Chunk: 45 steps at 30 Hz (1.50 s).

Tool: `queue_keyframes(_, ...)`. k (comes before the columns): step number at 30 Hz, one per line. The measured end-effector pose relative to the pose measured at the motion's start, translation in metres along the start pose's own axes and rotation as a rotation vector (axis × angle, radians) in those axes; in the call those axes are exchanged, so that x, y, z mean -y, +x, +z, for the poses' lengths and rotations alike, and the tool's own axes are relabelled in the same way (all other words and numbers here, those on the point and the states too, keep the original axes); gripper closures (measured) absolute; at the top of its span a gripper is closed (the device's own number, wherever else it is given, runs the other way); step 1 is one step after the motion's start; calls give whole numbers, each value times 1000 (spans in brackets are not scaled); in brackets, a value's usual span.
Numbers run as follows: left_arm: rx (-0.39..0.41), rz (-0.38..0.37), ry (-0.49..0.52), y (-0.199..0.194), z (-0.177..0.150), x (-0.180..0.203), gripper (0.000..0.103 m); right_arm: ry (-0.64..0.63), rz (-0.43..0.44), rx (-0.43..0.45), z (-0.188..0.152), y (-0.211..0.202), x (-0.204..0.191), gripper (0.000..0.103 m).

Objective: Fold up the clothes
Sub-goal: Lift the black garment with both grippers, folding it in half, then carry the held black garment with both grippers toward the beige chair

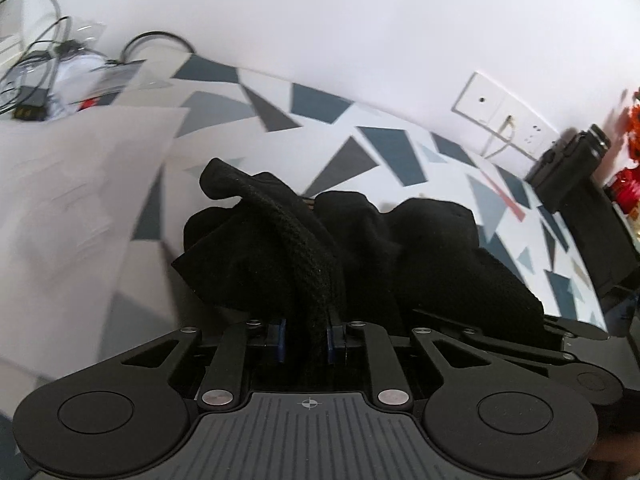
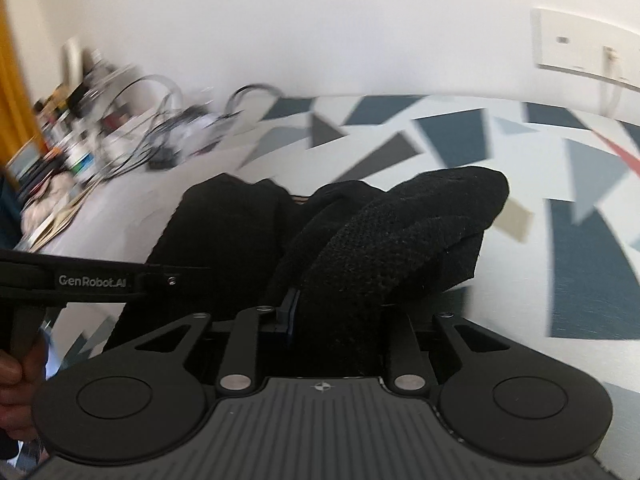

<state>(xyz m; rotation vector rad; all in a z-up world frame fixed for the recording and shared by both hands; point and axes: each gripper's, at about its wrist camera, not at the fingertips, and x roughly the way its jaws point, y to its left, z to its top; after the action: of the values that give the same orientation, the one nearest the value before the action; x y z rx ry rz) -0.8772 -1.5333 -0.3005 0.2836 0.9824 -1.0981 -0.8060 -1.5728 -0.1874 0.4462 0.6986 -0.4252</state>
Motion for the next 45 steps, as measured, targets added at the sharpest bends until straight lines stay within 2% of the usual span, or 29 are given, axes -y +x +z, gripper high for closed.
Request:
queue_keyframes(3,-10,34,-32,-1,-7,-12,88,-53,-55,-21,-3,7,-12,80)
queue_keyframes(6,-15,66,-53,-2,-12,-23,88,-42,-121,-40,-4,10,-5,80)
queue_keyframes(9,-42,84,-28,3,-18,-26,87,0,-120,-71,-7,12,14,79)
queue_keyframes(13,-75,103,33,13,-21,-16,84,-23,-110,-100,-12,14,18,77)
queue_keyframes(15,-90,79,39,15,-20,-14,84,-29,-106,-97,-13,15,17,77)
queue_keyframes(19,-139,-50,3,23,-20,-7,85,-6,-41,-117,-13,17,18,78)
queue_keyframes(22,-138,-55,46,26,-23,9,85,-6,3,-129,-12,19,14,78)
queue_keyframes(26,-142,-103,-17,25,-26,3,86,53,59,-131,-14,18,18,79)
queue_keyframes(32,-121,-108,0,12,-30,6,88,53,96,-137,-17,15,9,80)
queue_keyframes(36,-83,-109,13,-9,-31,5,88,55,96,-96,-19,5,-5,81)
queue_keyframes(45,62,-71,69,-96,-50,-17,89,-65,73,33,-18,-33,-81,81)
